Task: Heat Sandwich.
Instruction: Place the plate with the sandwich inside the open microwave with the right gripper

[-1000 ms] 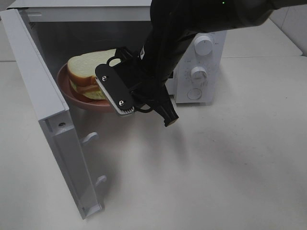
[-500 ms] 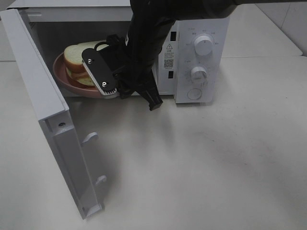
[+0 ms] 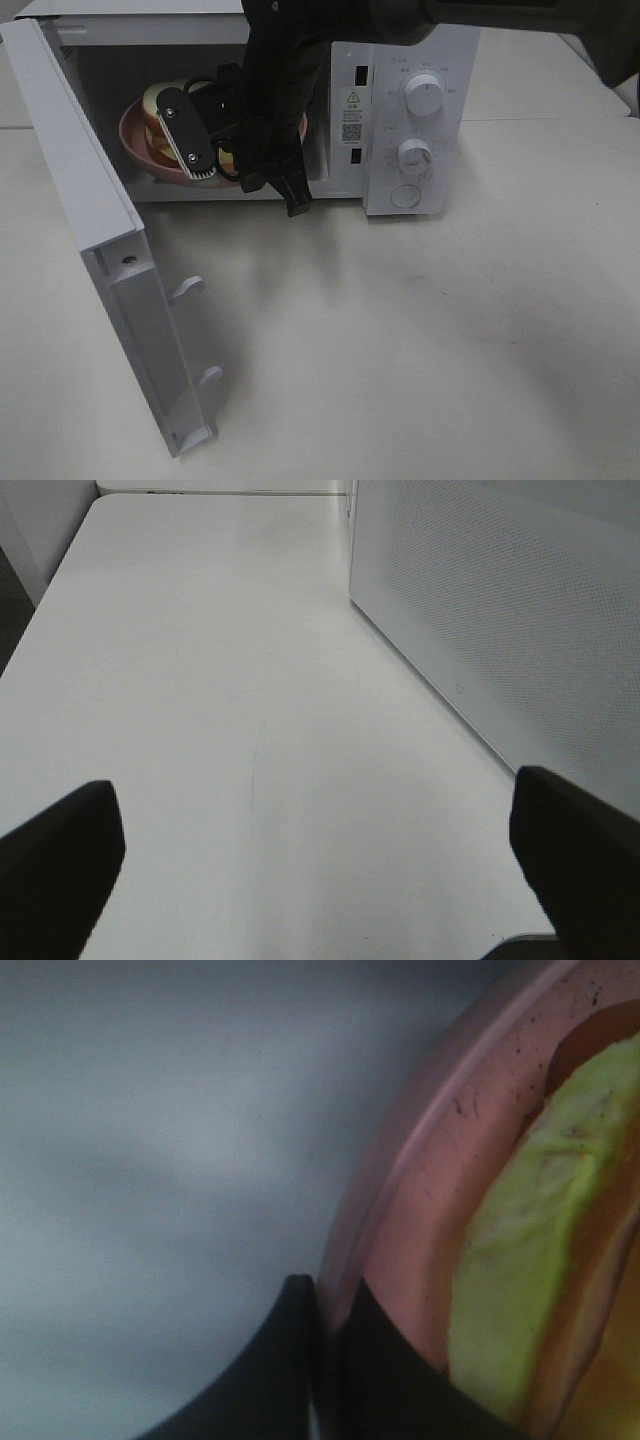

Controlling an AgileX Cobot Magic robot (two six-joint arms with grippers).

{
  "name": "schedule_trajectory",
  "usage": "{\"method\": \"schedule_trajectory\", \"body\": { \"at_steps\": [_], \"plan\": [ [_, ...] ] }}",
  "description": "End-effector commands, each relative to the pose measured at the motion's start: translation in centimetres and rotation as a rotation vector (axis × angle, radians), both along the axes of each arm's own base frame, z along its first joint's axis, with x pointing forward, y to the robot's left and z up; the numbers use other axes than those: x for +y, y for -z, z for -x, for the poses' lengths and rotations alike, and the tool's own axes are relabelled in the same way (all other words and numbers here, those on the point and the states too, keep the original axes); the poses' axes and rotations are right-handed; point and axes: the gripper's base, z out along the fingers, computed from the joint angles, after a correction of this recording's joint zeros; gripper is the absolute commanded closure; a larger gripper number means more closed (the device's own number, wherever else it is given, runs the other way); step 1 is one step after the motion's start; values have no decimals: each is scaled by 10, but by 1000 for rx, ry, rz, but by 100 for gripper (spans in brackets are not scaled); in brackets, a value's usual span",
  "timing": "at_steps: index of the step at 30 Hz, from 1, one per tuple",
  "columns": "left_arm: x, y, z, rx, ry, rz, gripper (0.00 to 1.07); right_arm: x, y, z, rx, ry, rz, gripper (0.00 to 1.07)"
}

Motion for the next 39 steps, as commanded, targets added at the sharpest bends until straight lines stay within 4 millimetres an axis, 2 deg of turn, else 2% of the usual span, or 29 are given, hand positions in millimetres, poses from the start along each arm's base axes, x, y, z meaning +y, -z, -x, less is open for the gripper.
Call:
{"method": "schedule_trajectory", "body": {
  "at_steps": [1, 19, 29, 35, 39],
  "plan": [
    [0, 0, -1, -7, 4, 5, 7, 6, -5, -4, -29, 14, -29, 107],
    [0, 0, -1, -7, 4, 5, 7, 26, 8, -33, -90, 50, -80, 107],
    [0, 0, -1, -7, 4, 5, 7, 23, 10, -39, -93, 104, -102, 106],
    [0, 0, -1, -7, 4, 5, 7, 23, 10, -39, -89, 135, -121, 102],
    [0, 0, -1, -7, 4, 5, 7, 24, 10, -39, -81, 160, -138, 95]
  ]
}}
